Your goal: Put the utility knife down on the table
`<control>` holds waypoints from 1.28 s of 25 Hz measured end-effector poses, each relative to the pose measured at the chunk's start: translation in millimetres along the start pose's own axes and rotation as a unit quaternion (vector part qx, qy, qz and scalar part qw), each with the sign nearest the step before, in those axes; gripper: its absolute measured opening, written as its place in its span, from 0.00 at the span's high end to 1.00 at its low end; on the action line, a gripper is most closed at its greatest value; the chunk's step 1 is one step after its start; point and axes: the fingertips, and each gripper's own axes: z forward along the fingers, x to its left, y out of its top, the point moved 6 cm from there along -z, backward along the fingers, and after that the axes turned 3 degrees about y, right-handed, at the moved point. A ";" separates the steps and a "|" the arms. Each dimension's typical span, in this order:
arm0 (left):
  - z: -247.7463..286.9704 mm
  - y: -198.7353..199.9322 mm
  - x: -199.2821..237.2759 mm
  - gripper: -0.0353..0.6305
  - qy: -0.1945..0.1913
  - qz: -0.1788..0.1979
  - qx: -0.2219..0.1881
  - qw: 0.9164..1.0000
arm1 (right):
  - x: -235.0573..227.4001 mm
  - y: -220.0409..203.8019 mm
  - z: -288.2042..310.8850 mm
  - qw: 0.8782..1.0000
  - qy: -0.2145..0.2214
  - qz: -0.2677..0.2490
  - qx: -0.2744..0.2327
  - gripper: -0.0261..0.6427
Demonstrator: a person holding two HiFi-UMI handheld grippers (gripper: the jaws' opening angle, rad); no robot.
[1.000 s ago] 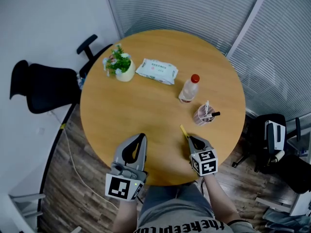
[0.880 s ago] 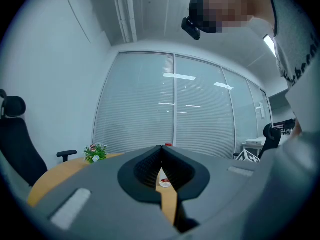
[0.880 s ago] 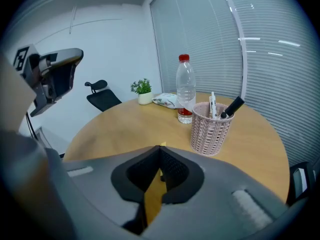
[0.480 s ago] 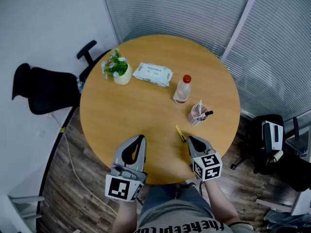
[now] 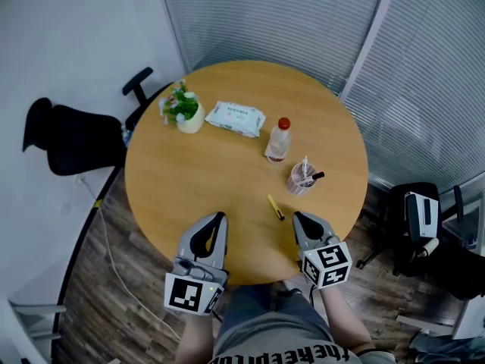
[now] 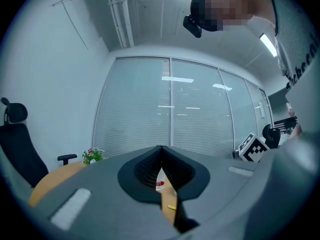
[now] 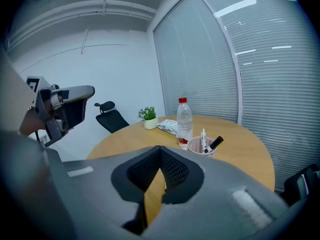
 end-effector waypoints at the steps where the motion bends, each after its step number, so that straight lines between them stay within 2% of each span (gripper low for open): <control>1: -0.9 0.9 -1.8 0.93 0.000 0.001 -0.001 1.000 | 0.9 2.7 -3.1 1.000 0.002 -0.002 -0.004 0.96; 16: -18.0 12.2 -30.5 0.93 0.011 0.008 -0.017 1.000 | 10.7 35.9 -51.8 0.997 0.014 -0.028 -0.073 0.96; 32: -45.5 26.4 -61.3 0.93 0.028 0.018 -0.037 0.999 | 18.6 60.6 -108.6 0.987 0.023 -0.053 -0.148 0.96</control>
